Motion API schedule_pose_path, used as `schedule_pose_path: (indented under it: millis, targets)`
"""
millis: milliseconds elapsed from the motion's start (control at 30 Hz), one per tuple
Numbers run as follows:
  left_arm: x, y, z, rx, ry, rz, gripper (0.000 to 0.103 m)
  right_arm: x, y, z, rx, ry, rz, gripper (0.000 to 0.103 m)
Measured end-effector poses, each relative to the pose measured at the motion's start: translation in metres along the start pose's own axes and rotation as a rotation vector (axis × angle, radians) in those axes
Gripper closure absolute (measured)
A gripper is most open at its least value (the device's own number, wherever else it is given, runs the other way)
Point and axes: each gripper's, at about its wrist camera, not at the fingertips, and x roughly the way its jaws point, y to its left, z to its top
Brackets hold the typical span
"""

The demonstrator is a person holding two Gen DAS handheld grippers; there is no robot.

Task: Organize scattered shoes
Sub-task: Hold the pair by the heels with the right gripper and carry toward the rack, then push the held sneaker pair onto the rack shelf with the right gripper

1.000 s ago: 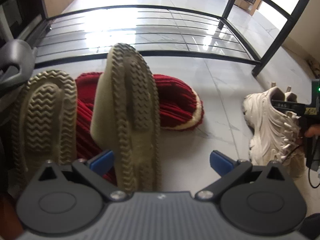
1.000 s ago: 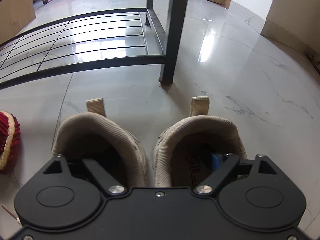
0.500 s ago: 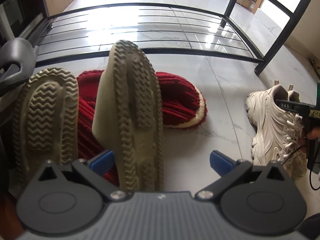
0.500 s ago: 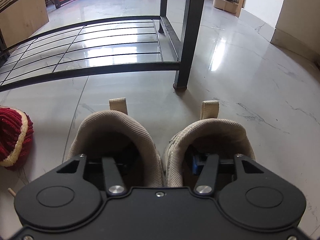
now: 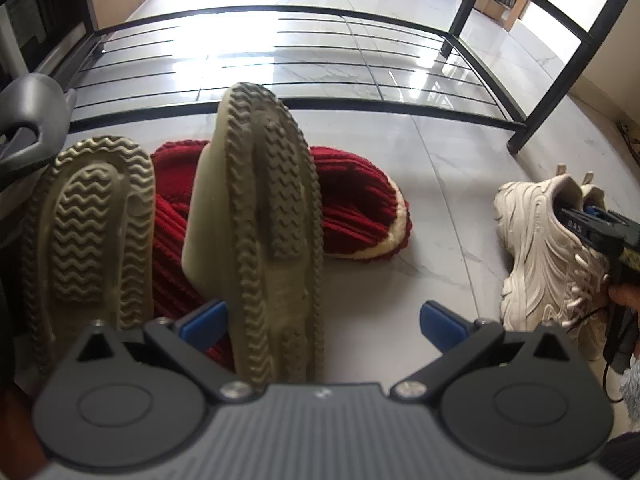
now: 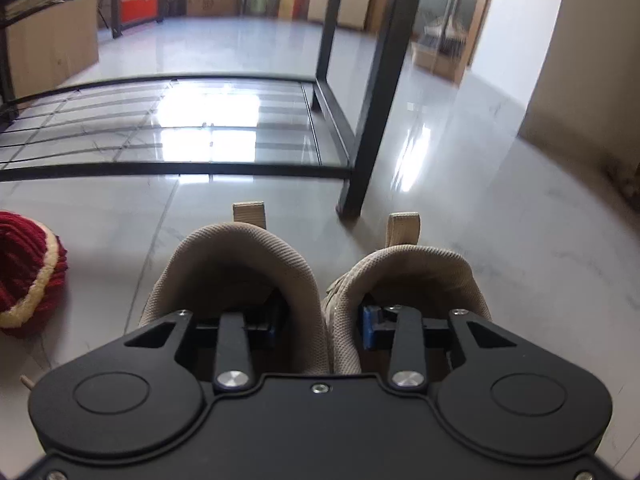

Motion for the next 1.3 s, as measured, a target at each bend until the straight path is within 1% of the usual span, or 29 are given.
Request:
schedule_pose_path:
  millis: [133, 200, 333, 433, 533, 667, 700, 767, 867, 967, 1167, 1300]
  targets:
    - [0.001, 0.0, 0.0, 0.001, 0.004, -0.001, 0.001, -0.031, -0.003, -0.001, 0.087, -0.13, 0.016, 0.069]
    - [0.001, 0.0, -0.001, 0.0, 0.006, 0.0, 0.001, -0.051, -0.003, 0.002, 0.095, -0.207, 0.029, 0.069]
    - [0.001, 0.0, -0.002, -0.001, 0.009, 0.002, 0.001, -0.065, -0.004, 0.011, 0.12, -0.272, 0.031, 0.069]
    - [0.001, 0.001, -0.002, -0.006, 0.005, 0.004, 0.001, -0.074, -0.006, 0.023, 0.155, -0.327, 0.034, 0.072]
    - [0.0, 0.003, 0.0, -0.018, 0.005, -0.003, 0.001, -0.08, -0.006, 0.045, 0.163, -0.387, 0.045, 0.072]
    - [-0.001, 0.004, 0.002, -0.027, 0.004, -0.009, 0.001, -0.089, 0.002, 0.091, 0.11, -0.486, 0.089, 0.072]
    - [-0.001, 0.005, 0.002, -0.029, 0.004, -0.011, 0.001, -0.09, 0.003, 0.1, 0.103, -0.498, 0.096, 0.072]
    - [-0.002, 0.005, 0.003, -0.034, 0.003, -0.014, 0.001, -0.091, 0.007, 0.132, 0.076, -0.532, 0.118, 0.072]
    - [-0.005, 0.007, 0.007, -0.043, -0.008, -0.021, 0.001, -0.09, 0.012, 0.168, 0.043, -0.556, 0.129, 0.072]
    - [-0.006, 0.009, 0.01, -0.054, -0.015, -0.027, 0.001, -0.088, 0.017, 0.193, 0.017, -0.576, 0.134, 0.072]
    - [-0.007, 0.013, 0.014, -0.071, -0.026, -0.022, 0.001, -0.071, 0.031, 0.23, 0.003, -0.566, 0.143, 0.072]
    - [-0.009, 0.011, 0.018, -0.067, -0.037, -0.023, 0.001, -0.055, 0.033, 0.246, 0.029, -0.565, 0.122, 0.072]
